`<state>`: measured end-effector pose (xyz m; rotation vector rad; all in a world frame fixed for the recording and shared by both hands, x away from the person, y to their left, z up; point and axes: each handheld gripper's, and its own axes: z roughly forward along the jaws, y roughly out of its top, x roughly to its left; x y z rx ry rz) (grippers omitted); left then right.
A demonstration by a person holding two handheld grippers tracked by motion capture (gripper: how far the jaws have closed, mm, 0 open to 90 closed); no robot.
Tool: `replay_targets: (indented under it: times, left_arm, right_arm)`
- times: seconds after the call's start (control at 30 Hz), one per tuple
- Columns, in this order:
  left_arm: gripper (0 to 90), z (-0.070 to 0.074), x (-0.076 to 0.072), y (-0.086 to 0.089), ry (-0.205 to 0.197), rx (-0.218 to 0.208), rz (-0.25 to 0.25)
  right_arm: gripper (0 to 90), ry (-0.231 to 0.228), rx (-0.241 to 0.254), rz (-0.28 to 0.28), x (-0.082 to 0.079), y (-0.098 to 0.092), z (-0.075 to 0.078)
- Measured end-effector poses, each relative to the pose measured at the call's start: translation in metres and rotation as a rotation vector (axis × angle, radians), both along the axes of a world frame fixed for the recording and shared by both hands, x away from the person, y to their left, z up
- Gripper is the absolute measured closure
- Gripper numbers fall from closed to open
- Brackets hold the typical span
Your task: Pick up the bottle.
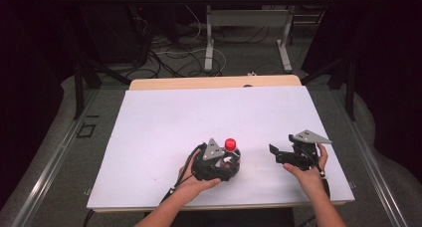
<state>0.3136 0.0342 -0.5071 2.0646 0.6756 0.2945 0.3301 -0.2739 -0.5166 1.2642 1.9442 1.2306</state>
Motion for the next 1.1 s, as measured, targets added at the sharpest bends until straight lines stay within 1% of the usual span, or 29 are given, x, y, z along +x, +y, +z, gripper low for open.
replay_targets:
  times: [0.03, 0.07, 0.1, 0.13, 0.17, 0.23, 0.27, 0.3, 0.33, 0.37, 0.4, 0.43, 0.47, 0.5, 0.53, 0.57, 0.6, 0.63, 0.7, 0.73, 0.8, 0.83, 0.87, 0.93, 0.97, 1.03, 1.07, 1.1]
  left_arm:
    - [29.6, 0.001, 0.001, 0.002, 0.001, 0.005, 0.008]
    - [29.6, 0.004, 0.002, 0.006, -0.008, 0.023, 0.019]
    - [29.6, 0.004, 0.002, 0.006, -0.008, 0.023, 0.019]
    - [29.6, 0.005, 0.003, 0.009, -0.003, 0.024, 0.028]
    - [29.6, 0.006, 0.003, 0.011, -0.001, 0.025, 0.036]
    - [29.6, 0.008, 0.005, 0.017, 0.005, 0.043, 0.04]
    - [29.6, 0.008, 0.005, 0.019, 0.007, 0.035, 0.047]
    - [29.6, 0.009, 0.006, 0.024, 0.01, 0.039, 0.058]
    - [29.6, 0.009, 0.006, 0.024, 0.01, 0.039, 0.058]
    - [29.6, 0.011, 0.006, 0.028, 0.009, 0.039, 0.076]
    - [29.6, 0.011, 0.006, 0.028, 0.009, 0.039, 0.076]
    - [29.6, 0.011, 0.007, 0.03, 0.009, 0.039, 0.082]
    - [29.6, 0.012, 0.007, 0.033, 0.01, 0.038, 0.083]
    - [29.6, 0.012, 0.007, 0.034, 0.012, 0.034, 0.087]
    - [29.6, 0.013, 0.008, 0.036, 0.01, 0.027, 0.096]
    - [29.6, 0.013, 0.008, 0.037, 0.009, 0.029, 0.094]
    - [29.6, 0.013, 0.009, 0.039, 0.009, 0.031, 0.098]
    - [29.6, 0.013, 0.008, 0.04, 0.019, 0.028, 0.104]
    - [29.6, 0.013, 0.009, 0.041, 0.02, 0.042, 0.102]
    - [29.6, 0.012, 0.009, 0.041, 0.013, 0.038, 0.101]
    - [29.7, 0.011, 0.009, 0.041, 0.019, 0.042, 0.098]
    - [29.6, 0.011, 0.009, 0.041, 0.02, 0.049, 0.092]
    - [29.6, 0.01, 0.008, 0.04, 0.015, 0.045, 0.095]
    - [29.6, 0.009, 0.007, 0.038, 0.018, 0.054, 0.089]
    - [29.6, 0.009, 0.007, 0.038, 0.017, 0.049, 0.09]
    - [29.6, 0.008, 0.007, 0.037, 0.018, 0.053, 0.084]
    - [29.6, 0.008, 0.006, 0.036, 0.022, 0.049, 0.083]
    - [29.6, 0.008, 0.006, 0.036, 0.018, 0.052, 0.079]
  right_arm:
    - [15.4, 0.0, 0.01, 0.01, -0.001, 0.002, 0.001]
    - [15.5, -0.002, 0.002, 0.019, -0.001, 0.003, 0.003]
    - [15.5, -0.002, 0.002, 0.019, -0.001, 0.003, 0.003]
    - [16.7, -0.013, 0.013, 0.034, -0.002, 0.009, 0.005]
    - [17.1, -0.007, 0.004, 0.049, -0.003, 0.01, 0.008]
    - [18.4, -0.015, 0.0, 0.075, -0.005, 0.017, 0.012]
    - [18.4, -0.015, 0.0, 0.075, -0.005, 0.017, 0.012]
    - [21.9, -0.025, 0.008, 0.104, -0.007, 0.025, 0.018]
    - [24.6, -0.027, 0.017, 0.12, -0.009, 0.029, 0.021]
    - [28.0, -0.032, 0.012, 0.147, -0.01, 0.034, 0.024]
    - [28.0, -0.032, 0.012, 0.147, -0.01, 0.034, 0.024]
    - [31.0, -0.046, 0.007, 0.185, -0.012, 0.044, 0.03]
    - [33.4, -0.041, 0.005, 0.192, -0.015, 0.05, 0.034]
    - [33.4, -0.041, 0.005, 0.192, -0.015, 0.05, 0.034]
    - [34.4, -0.052, -0.002, 0.209, -0.015, 0.055, 0.038]
    - [34.9, -0.051, 0.0, 0.229, -0.016, 0.06, 0.041]
    - [36.0, -0.047, 0.001, 0.266, -0.016, 0.069, 0.048]
    - [36.1, -0.051, 0.007, 0.282, -0.016, 0.073, 0.051]
    - [36.6, -0.048, 0.017, 0.308, -0.016, 0.081, 0.058]
    - [36.6, -0.048, 0.017, 0.308, -0.016, 0.081, 0.058]
    - [38.4, -0.052, 0.033, 0.344, -0.015, 0.09, 0.066]
    - [38.4, -0.053, 0.034, 0.357, -0.014, 0.093, 0.069]
    - [38.4, -0.047, 0.026, 0.373, -0.014, 0.097, 0.073]
    - [38.8, -0.046, 0.027, 0.392, -0.013, 0.104, 0.077]
    - [41.7, -0.032, 0.019, 0.396, -0.013, 0.106, 0.08]
    - [44.2, -0.02, 0.036, 0.421, -0.011, 0.111, 0.084]
    - [47.6, 0.004, 0.043, 0.447, -0.01, 0.115, 0.088]
    - [48.4, 0.003, 0.051, 0.453, -0.009, 0.117, 0.089]
